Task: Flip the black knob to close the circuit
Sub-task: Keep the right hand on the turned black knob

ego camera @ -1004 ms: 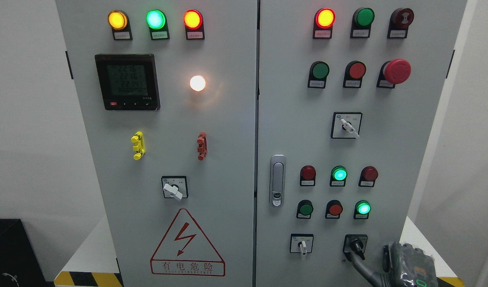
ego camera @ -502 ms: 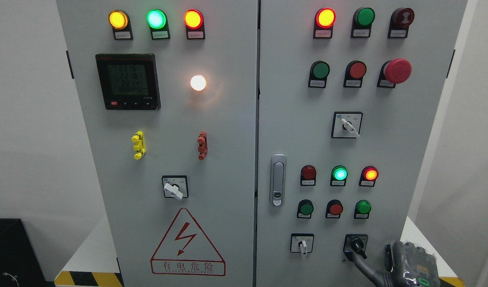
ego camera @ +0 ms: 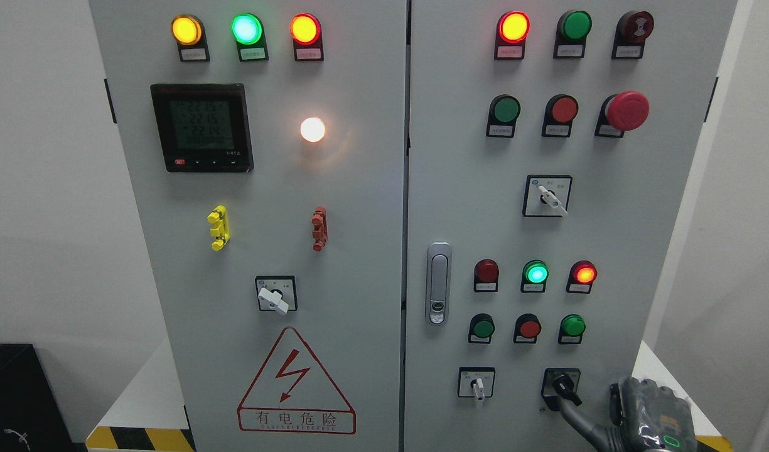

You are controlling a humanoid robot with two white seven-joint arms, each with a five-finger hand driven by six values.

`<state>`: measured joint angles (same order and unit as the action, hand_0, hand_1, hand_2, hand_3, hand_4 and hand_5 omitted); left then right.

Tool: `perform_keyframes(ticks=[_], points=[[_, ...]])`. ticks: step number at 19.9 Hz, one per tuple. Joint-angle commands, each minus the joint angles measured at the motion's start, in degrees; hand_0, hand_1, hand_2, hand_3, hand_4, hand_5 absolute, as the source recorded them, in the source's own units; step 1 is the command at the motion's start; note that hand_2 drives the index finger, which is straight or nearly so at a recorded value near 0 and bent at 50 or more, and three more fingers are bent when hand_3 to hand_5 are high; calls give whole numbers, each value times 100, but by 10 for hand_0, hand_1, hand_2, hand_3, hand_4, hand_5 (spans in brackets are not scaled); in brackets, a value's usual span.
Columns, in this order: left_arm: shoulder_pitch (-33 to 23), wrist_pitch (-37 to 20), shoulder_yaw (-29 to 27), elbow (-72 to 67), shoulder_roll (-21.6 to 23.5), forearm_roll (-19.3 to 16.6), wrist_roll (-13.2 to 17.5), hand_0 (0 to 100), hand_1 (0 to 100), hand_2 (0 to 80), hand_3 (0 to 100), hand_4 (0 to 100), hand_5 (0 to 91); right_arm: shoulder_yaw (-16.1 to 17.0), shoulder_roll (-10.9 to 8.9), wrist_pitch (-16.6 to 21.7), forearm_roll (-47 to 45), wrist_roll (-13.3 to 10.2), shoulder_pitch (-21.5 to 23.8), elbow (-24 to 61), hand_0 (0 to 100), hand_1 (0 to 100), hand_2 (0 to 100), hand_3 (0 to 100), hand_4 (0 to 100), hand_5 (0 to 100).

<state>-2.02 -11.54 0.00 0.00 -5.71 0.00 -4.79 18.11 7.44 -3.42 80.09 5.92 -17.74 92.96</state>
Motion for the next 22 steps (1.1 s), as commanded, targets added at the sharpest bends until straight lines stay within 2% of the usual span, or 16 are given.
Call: perform_keyframes(ticks=[1, 22], points=[[0, 3, 114, -132, 0, -114, -5, 0, 0, 0, 0, 0, 0, 44, -15, -18, -11, -12, -27, 91, 0, 123, 765, 934, 754, 739], [0, 3, 114, -123, 0, -114, -5, 0, 0, 0, 0, 0, 0, -44, -6, 61, -143, -20, 34, 214, 0, 128, 764, 934, 753, 739]])
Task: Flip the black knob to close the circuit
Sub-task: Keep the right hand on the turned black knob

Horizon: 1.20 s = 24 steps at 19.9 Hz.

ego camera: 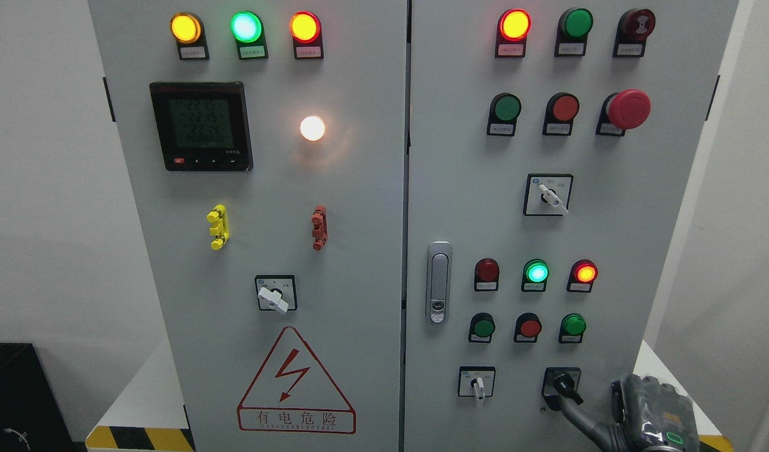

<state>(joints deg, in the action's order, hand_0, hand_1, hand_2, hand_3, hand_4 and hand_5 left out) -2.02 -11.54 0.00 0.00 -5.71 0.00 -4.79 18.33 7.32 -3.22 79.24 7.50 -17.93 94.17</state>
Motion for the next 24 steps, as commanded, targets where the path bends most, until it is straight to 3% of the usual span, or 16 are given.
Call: perform_keyframes(ticks=[1, 24], points=[[0, 3, 114, -123, 0, -123, -5, 0, 0, 0, 0, 0, 0, -101, 7, 40, -67, -179, 96, 93, 0, 127, 764, 934, 753, 739], [0, 3, 114, -123, 0, -123, -5, 0, 0, 0, 0, 0, 0, -681, -11, 49, -391, -267, 588, 330, 0, 130, 764, 935, 752, 736]])
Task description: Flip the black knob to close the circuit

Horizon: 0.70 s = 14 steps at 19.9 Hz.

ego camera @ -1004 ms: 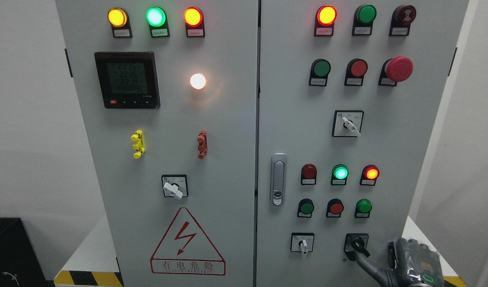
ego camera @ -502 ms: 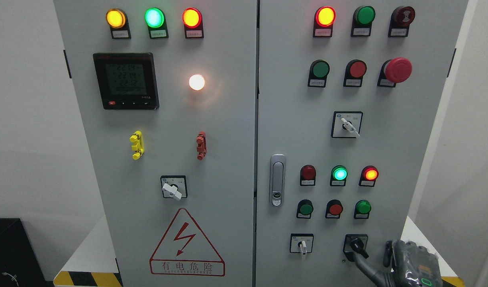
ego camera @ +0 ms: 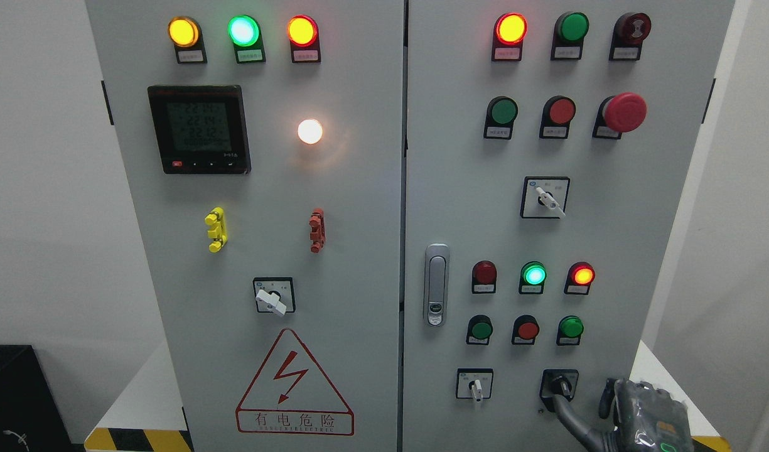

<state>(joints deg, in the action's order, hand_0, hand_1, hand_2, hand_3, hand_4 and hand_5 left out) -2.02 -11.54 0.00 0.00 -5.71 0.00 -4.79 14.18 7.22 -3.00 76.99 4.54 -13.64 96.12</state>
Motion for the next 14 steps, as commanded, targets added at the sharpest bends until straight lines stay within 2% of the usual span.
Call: perform_keyframes(ticks=[1, 7, 10, 14], points=[[0, 3, 114, -123, 0, -123, -5, 0, 0, 0, 0, 0, 0, -353, -1, 19, -289, 21, 203, 144, 0, 130, 764, 936, 752, 736], [0, 3, 114, -132, 0, -123, -5, 0, 0, 0, 0, 0, 0, -600, -1, 45, -439, -243, 642, 556, 0, 129, 763, 931, 752, 738], [0, 3, 114, -123, 0, -123, -5, 0, 0, 0, 0, 0, 0, -600, 16, 230, -764, -436, 889, 750, 0, 128, 733, 910, 745, 732], [0, 3, 114, -123, 0, -123, -5, 0, 0, 0, 0, 0, 0, -556, 43, 537, -1368, -542, 1249, 988, 0, 131, 677, 869, 717, 700]])
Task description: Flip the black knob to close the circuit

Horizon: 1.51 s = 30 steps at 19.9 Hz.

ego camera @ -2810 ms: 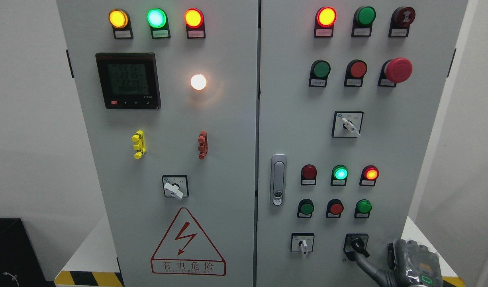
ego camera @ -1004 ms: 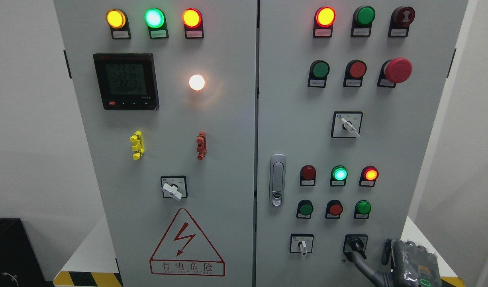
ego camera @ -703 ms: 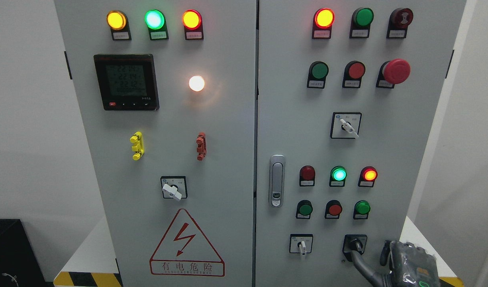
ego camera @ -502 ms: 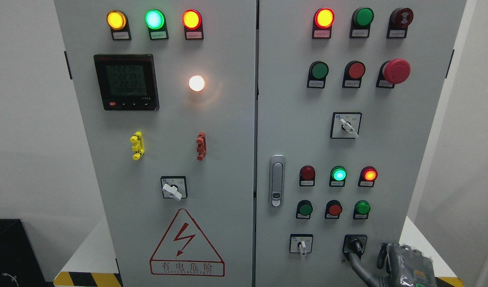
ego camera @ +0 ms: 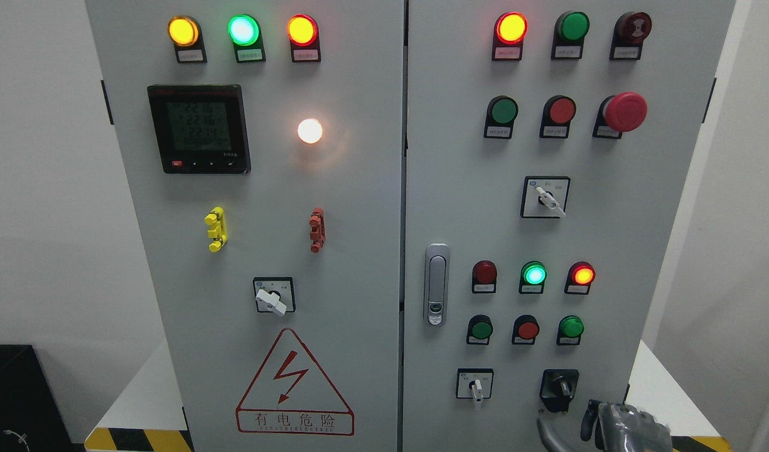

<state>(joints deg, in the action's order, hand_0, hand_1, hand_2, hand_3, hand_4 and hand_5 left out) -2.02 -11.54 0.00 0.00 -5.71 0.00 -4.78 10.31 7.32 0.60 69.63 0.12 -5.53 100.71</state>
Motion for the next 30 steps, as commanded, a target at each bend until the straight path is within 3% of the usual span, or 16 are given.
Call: perform_keyframes(ticks=[1, 6, 13, 16, 20, 21, 23, 26, 30], points=[[0, 3, 114, -123, 0, -123, -5, 0, 0, 0, 0, 0, 0, -178, 33, 255, -966, -143, 500, 546, 0, 132, 657, 855, 715, 682], [0, 3, 114, -123, 0, -123, -5, 0, 0, 0, 0, 0, 0, -205, 6, 379, -2170, -153, 1036, 704, 0, 140, 530, 797, 645, 546], [0, 3, 114, -132, 0, -123, -5, 0, 0, 0, 0, 0, 0, -152, -3, 976, -4754, -30, 1519, 687, 0, 141, 303, 575, 477, 322], [0, 3, 114, -123, 0, -114, -5, 0, 0, 0, 0, 0, 0, -161, -11, 1371, -5520, 285, 1739, 652, 0, 139, 215, 426, 379, 248], [0, 3, 114, -123, 0, -123, -5, 0, 0, 0, 0, 0, 0, -161, -11, 1627, -6565, 865, 1880, 546, 0, 122, 66, 186, 99, 0], [0, 3, 114, -132, 0, -123, -5, 0, 0, 0, 0, 0, 0, -161, -11, 1627, -6794, 1032, 1906, 537, 0, 119, 21, 135, 35, 0], [0, 3, 114, -123, 0, -114, -5, 0, 0, 0, 0, 0, 0, -161, -20, 1636, -7050, 1332, 2020, 520, 0, 115, 0, 75, 0, 0], [0, 3, 114, -123, 0, -114, -5, 0, 0, 0, 0, 0, 0, -161, -38, 1645, -7192, 1403, 2056, 441, 0, 96, 0, 0, 0, 0], [0, 3, 114, -132, 0, -114, -5, 0, 0, 0, 0, 0, 0, -170, -38, 1636, -7209, 1412, 2056, 414, 0, 83, 0, 0, 0, 0]])
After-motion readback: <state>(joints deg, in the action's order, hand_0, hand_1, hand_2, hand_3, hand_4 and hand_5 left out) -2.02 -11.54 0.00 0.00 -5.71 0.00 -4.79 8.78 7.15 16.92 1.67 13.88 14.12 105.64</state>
